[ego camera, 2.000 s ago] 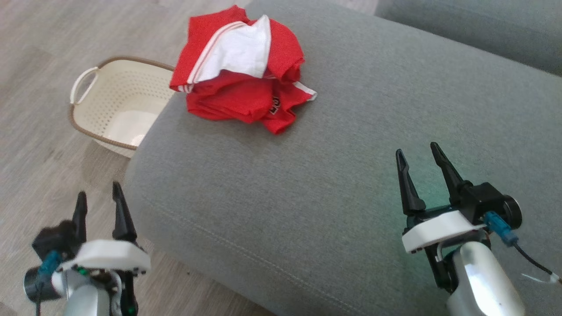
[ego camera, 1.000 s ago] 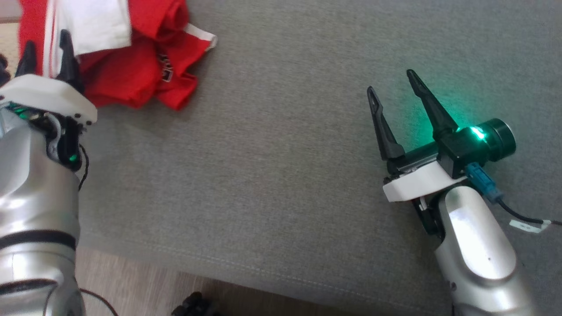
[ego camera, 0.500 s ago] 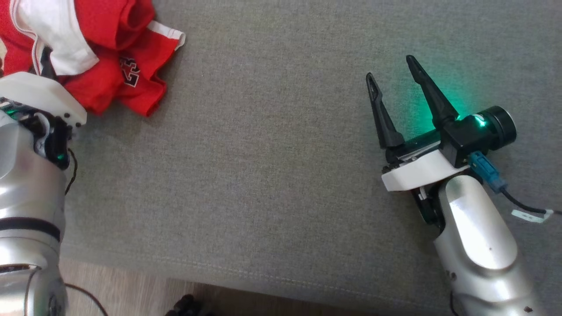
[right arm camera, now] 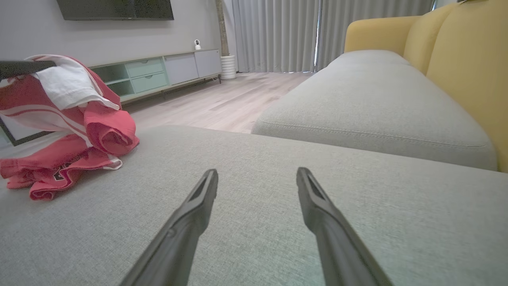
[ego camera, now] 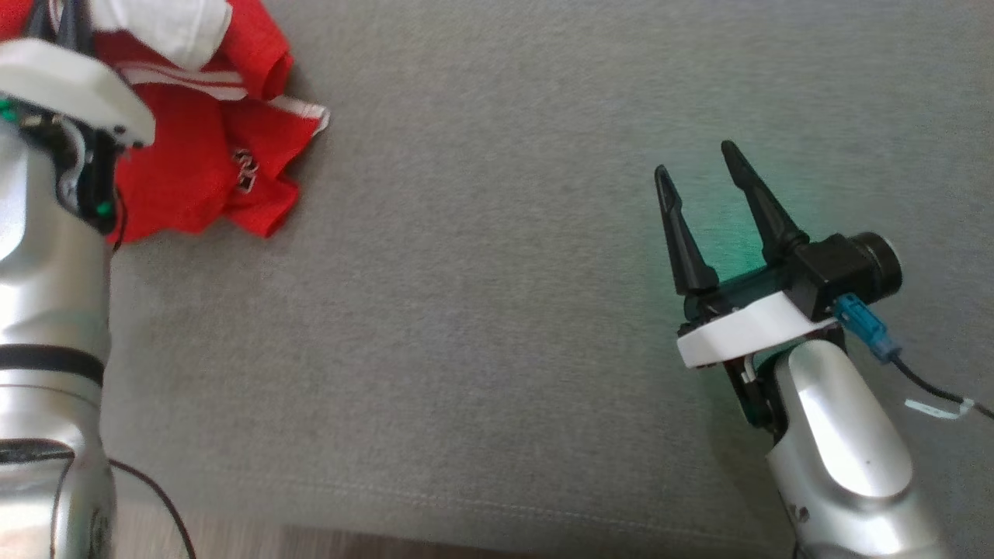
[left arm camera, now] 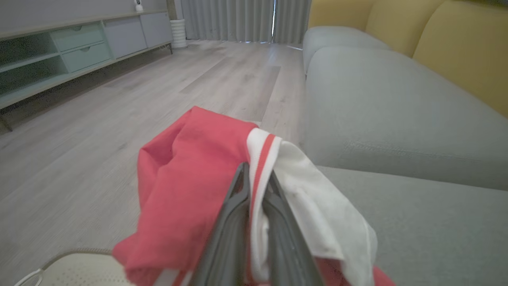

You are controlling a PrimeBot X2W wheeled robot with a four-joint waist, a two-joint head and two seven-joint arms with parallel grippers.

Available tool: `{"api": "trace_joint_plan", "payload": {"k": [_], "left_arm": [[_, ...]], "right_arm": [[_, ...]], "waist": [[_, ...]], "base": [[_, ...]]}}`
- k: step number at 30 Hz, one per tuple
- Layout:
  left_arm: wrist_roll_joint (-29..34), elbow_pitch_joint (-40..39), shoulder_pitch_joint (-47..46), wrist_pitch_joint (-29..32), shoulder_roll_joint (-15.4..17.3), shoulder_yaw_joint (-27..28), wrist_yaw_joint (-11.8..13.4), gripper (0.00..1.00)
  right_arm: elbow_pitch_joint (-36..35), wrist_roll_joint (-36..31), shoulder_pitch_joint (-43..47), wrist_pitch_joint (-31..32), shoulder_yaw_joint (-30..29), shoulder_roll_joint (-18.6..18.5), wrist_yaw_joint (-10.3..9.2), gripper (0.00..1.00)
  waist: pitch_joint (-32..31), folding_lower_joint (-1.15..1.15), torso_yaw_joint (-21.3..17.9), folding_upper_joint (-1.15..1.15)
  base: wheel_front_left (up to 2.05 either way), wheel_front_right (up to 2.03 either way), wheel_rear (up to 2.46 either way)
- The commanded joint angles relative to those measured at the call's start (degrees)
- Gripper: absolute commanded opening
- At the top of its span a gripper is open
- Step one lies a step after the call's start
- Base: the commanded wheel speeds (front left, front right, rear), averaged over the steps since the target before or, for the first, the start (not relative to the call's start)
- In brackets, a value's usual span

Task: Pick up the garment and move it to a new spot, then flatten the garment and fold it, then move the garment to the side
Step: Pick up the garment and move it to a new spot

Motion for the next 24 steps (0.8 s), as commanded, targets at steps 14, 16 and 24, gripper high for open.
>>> {"api": "trace_joint_plan", "payload": {"k": [14, 16, 24], "left_arm": [[-3.4, -15.8, 3.8, -0.7, -6.2, -8.2, 0.0, 0.00], [-4.1, -16.6, 5.3, -0.7, -7.7, -9.5, 0.0, 0.00], [-6.9, -20.4, 10.1, -0.7, -11.1, -15.8, 0.0, 0.00]], "right_arm": [[-3.9, 4.5, 3.7, -0.6, 1.2, 0.7, 0.41, 1.00], [-4.1, 5.0, 4.1, -0.6, 1.4, 0.7, 0.41, 1.00], [-4.4, 5.7, 5.1, -0.6, 1.8, 0.7, 0.41, 1.00]], "waist": [[-7.0, 0.00, -12.4, 0.00], [-7.6, 0.00, -14.5, 0.00], [-8.3, 0.00, -21.2, 0.00]], "base": [[0.00, 0.00, 0.00], [0.00, 0.00, 0.00], [0.00, 0.00, 0.00]]}}
